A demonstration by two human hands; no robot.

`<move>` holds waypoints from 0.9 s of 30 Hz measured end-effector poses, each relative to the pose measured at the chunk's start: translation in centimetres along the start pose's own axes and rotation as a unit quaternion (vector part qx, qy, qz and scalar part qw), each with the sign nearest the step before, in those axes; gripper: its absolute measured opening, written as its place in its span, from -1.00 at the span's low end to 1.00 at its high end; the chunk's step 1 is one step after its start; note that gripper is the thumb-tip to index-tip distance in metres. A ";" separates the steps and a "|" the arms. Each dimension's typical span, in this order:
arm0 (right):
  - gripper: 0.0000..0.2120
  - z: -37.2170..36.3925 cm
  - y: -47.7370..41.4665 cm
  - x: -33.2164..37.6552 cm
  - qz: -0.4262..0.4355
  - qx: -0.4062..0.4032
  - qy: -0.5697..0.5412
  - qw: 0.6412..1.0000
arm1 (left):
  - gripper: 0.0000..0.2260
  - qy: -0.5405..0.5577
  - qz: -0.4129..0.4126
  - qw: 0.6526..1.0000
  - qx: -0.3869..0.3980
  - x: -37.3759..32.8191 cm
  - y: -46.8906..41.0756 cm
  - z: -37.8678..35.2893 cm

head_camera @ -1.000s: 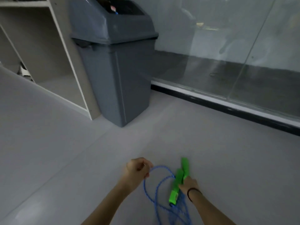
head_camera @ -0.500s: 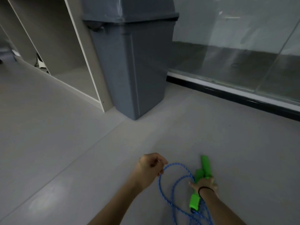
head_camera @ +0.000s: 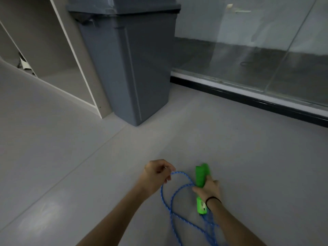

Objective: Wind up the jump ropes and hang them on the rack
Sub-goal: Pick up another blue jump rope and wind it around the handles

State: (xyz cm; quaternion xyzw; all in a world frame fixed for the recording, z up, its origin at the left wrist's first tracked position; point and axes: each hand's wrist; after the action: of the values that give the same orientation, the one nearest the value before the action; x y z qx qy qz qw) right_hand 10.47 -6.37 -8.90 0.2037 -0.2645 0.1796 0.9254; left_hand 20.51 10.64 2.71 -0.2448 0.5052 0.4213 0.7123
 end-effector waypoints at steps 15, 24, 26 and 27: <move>-0.87 40.3 12.0 25.4 0.100 0.028 -0.327 0.939 | -0.43 -0.126 -0.169 0.976 -0.056 -39.1 1.8 7.7; -0.86 72.7 23.6 43.2 0.190 -0.011 -0.257 0.947 | -0.38 -0.386 -0.408 0.821 -0.101 -74.0 5.1 18.7; -0.85 76.8 26.7 45.6 0.232 -0.022 -0.210 0.950 | -0.50 -0.435 -0.412 0.801 -0.021 -79.6 5.8 20.9; -0.82 78.4 27.9 46.6 0.257 -0.035 -0.181 0.949 | -0.59 -0.464 -0.419 0.781 0.002 -81.9 6.3 21.7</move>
State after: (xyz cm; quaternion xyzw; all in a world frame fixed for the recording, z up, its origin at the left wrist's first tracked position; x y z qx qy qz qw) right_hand 2.56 -9.10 86.13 0.1252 -0.4769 0.3622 0.7911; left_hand 15.31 1.86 87.09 -0.2057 -0.0371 0.1431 0.9674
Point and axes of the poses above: each hand's wrist, its own y-axis away from the middle knuckle, its own z-axis out of the back of the hand, x = y × z, and after that the axes turned 10 degrees about -x, right-handed
